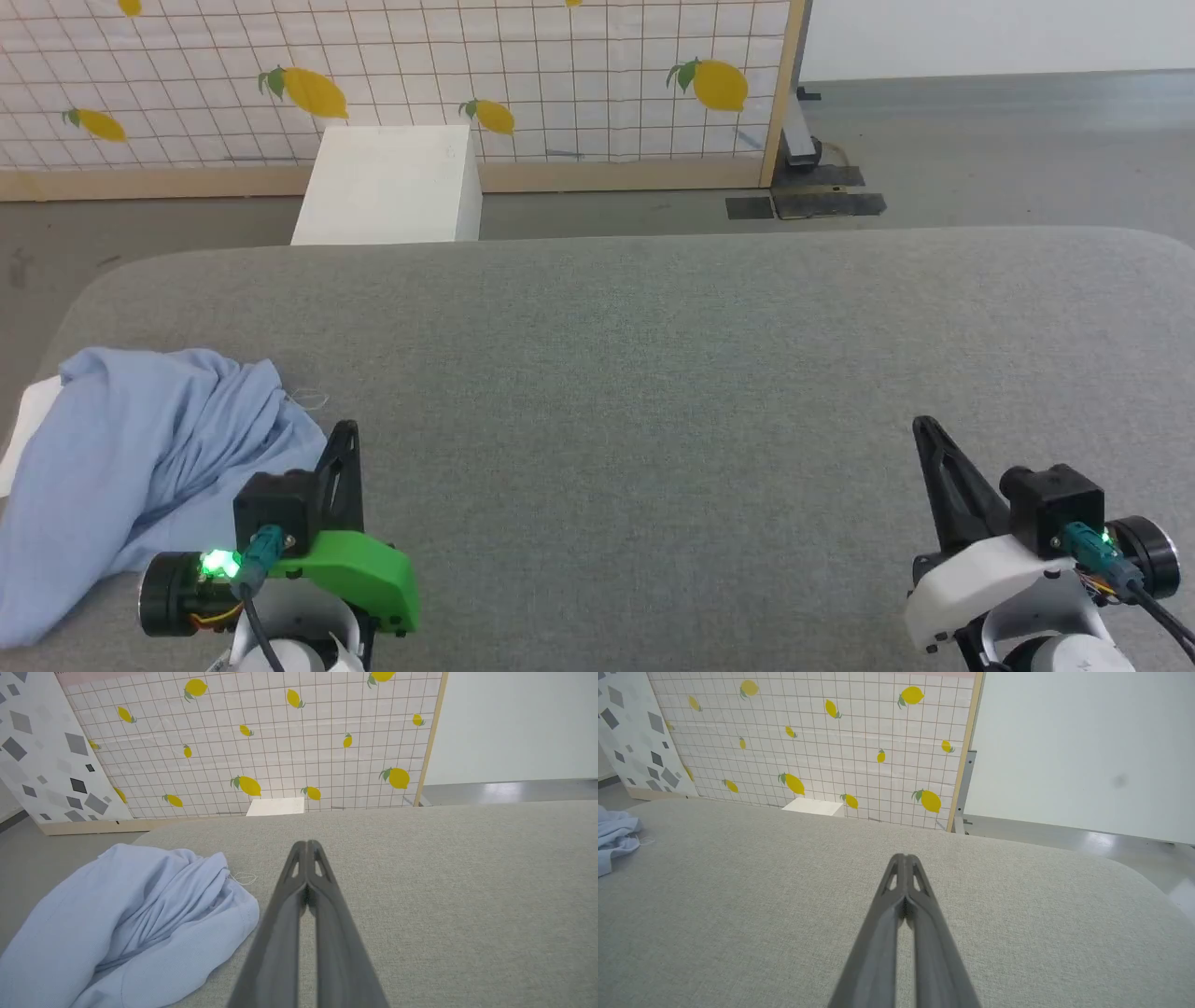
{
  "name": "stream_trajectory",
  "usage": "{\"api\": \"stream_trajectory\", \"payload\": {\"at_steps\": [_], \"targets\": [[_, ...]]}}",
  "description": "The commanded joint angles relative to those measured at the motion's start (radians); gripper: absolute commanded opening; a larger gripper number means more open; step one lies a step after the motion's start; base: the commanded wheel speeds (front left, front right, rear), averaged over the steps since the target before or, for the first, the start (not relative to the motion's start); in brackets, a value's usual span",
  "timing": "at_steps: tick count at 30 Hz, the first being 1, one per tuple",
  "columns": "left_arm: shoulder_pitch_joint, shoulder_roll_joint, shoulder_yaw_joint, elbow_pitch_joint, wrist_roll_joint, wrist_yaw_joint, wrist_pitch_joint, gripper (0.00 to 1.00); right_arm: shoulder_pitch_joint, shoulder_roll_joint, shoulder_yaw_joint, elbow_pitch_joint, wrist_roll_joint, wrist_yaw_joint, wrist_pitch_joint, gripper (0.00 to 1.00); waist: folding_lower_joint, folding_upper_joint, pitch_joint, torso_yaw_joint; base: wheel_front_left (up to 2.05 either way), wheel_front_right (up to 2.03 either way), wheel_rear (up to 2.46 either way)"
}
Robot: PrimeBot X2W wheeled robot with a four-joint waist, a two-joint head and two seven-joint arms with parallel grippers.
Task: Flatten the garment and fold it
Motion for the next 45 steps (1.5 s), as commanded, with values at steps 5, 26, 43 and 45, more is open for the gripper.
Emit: {"api": "stream_trajectory", "payload": {"at_steps": [5, 26, 43, 45], "targets": [[0.013, -0.005, 0.003, -0.003, 0.010, 0.007, 0.001, 0.00, -0.016, 0.002, 0.001, -0.005, -0.005, -0.002, 0.003, 0.00, 0.0000, 0.0000, 0.000, 0.000, 0.00, 0.00, 0.00], [0.013, -0.005, 0.003, -0.003, 0.010, 0.007, 0.001, 0.00, -0.016, 0.002, 0.001, -0.005, -0.005, -0.002, 0.003, 0.00, 0.0000, 0.0000, 0.000, 0.000, 0.00, 0.00, 0.00], [-0.010, 0.000, -0.019, 0.016, -0.017, 0.013, -0.018, 1.00, -0.003, 0.000, -0.006, 0.005, -0.001, 0.000, -0.014, 1.00, 0.0000, 0.0000, 0.000, 0.009, 0.00, 0.00, 0.00], [-0.012, 0.000, -0.021, 0.020, -0.021, 0.016, -0.022, 1.00, -0.003, 0.000, -0.007, 0.006, -0.001, 0.000, -0.018, 1.00, 0.0000, 0.0000, 0.001, 0.014, 0.00, 0.00, 0.00]]}}
